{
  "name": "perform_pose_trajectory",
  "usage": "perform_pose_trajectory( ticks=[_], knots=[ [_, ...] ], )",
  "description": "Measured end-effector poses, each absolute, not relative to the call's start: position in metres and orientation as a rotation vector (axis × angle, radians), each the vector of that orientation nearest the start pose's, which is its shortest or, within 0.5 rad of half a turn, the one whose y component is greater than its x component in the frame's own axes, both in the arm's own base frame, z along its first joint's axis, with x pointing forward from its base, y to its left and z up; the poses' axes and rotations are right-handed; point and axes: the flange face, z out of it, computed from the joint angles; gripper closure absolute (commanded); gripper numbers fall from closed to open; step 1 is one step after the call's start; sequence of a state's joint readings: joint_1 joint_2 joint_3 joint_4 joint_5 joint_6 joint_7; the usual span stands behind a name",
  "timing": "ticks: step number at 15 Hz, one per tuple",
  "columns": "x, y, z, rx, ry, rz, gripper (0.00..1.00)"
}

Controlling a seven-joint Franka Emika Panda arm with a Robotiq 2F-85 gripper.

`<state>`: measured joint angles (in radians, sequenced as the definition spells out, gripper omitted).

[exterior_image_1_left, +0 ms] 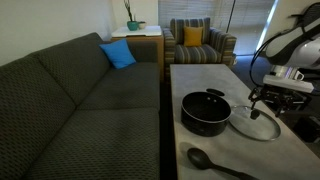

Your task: Place the lid on the pot

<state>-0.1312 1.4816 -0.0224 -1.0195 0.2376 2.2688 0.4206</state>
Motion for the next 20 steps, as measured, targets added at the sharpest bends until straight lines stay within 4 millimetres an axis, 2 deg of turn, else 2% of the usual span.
perform_pose_trajectory(
  ticks=[2,6,8,10,18,19,20],
  knots=[
    [0.677,-0.083,-0.103,-2.833,1.097,0.330,0.00],
    [0.688,-0.039,-0.101,-2.887,1.157,0.155,0.00],
    [0.688,-0.026,-0.103,-2.901,1.205,0.090,0.00],
    [0.684,-0.025,-0.107,-2.896,1.261,0.088,0.00],
    [0.670,-0.056,-0.119,-2.859,1.375,0.045,0.00],
    [0.671,-0.056,-0.118,-2.853,1.380,0.025,0.16],
    [0.672,-0.056,-0.117,-2.847,1.385,0.005,0.27]
  ],
)
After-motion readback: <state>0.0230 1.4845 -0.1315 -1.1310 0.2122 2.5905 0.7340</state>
